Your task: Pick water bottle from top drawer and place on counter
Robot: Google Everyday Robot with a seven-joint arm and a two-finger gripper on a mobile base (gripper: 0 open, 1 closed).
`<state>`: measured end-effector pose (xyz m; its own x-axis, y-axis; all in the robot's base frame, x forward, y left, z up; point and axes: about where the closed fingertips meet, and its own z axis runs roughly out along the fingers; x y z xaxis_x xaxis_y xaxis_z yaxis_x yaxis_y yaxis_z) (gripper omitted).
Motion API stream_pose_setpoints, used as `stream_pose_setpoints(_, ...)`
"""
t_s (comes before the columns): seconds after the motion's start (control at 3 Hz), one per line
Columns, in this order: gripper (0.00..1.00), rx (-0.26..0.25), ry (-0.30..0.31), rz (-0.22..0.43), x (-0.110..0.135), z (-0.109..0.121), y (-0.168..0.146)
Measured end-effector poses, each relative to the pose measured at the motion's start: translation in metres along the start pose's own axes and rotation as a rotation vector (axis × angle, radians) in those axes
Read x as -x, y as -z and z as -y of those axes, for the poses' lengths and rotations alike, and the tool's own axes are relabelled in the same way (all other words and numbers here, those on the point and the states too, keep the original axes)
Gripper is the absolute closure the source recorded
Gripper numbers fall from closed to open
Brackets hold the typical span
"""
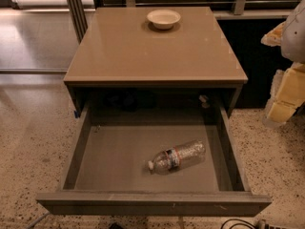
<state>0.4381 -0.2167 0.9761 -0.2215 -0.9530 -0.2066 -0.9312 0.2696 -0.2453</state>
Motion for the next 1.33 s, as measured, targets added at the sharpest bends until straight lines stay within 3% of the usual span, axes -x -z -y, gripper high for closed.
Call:
stream_pose_setpoints(0.33,0.0,0.0,0.0,0.0,0.0,0.0,0.0)
stream_pose_setpoints(0.67,0.0,-0.006,0.011,-0.008,0.001,-0.012,-0.02)
stream_pose_setpoints(1.0,0.0,0.01,0.03,0.018,0.006,-0.036,-0.072)
stream_pose_setpoints(1.33,0.0,0.04,0.032,0.069,0.018,-0.05,-0.16)
